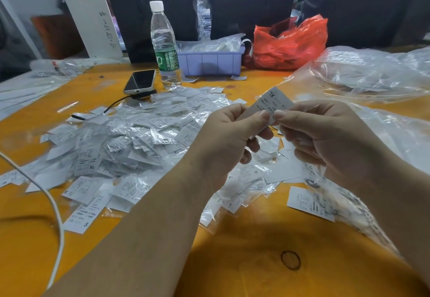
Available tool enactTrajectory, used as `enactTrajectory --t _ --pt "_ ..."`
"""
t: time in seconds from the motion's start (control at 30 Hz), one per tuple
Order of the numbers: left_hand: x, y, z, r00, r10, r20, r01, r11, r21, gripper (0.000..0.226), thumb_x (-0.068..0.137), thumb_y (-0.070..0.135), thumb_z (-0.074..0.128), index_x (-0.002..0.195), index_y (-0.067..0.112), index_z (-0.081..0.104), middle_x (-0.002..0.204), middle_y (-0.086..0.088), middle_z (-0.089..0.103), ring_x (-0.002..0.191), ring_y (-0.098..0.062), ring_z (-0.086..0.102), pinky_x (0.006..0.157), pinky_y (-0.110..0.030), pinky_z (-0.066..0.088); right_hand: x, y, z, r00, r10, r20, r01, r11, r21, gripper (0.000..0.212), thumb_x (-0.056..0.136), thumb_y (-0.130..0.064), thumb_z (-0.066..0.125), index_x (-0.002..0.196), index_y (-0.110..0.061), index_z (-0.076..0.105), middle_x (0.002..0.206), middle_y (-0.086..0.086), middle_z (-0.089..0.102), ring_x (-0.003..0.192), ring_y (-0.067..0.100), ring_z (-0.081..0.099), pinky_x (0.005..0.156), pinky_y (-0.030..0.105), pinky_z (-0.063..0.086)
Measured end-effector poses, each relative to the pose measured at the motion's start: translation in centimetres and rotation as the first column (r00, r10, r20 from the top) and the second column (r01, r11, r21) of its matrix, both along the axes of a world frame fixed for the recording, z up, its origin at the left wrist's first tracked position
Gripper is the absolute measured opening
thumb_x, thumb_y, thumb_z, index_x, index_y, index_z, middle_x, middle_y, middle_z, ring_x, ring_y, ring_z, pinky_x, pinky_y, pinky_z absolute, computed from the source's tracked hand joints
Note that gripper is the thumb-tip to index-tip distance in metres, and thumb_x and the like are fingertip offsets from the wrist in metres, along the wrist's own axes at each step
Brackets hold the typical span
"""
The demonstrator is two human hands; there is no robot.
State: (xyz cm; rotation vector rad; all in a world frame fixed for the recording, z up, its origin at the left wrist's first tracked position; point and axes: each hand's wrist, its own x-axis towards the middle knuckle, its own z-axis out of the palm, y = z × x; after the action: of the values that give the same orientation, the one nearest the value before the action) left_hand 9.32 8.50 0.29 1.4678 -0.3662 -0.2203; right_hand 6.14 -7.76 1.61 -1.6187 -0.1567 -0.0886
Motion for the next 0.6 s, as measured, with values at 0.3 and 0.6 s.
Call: enactTrajectory --t 0.3,0.6 --pt "0.0 0.3 0.1 0.995 -0.021 0.102 0.01 0.994 0.106 0.009 0.093 0.017 0.064 0.085 0.014 0.065 0.062 0.002 0.063 0.048 -0.007 0.043 0.044 -0.017 0.034 0.3 -0.4 0.3 0.998 -0.062 0.001 0.062 0.997 0.037 0.017 0.09 -0.019 0.063 0.074 -0.011 0.066 0.045 -0.007 0.039 0.037 0.007 0.023 0.036 0.016 0.022" --pt "0.5 1.1 0.3 0.987 -0.087 0.138 0.055 0.974 0.218 0.009 0.091 0.017 0.067 0.09 0.008 0.067 0.063 0.0 0.065 0.048 -0.008 0.041 0.046 -0.017 0.035 0.3 -0.6 0.1 1.0 -0.021 -0.02 0.02 1.0 -0.021 0.012 0.084 -0.012 0.067 0.077 -0.003 0.063 0.04 -0.009 0.035 0.035 0.005 0.023 0.035 0.015 0.023"
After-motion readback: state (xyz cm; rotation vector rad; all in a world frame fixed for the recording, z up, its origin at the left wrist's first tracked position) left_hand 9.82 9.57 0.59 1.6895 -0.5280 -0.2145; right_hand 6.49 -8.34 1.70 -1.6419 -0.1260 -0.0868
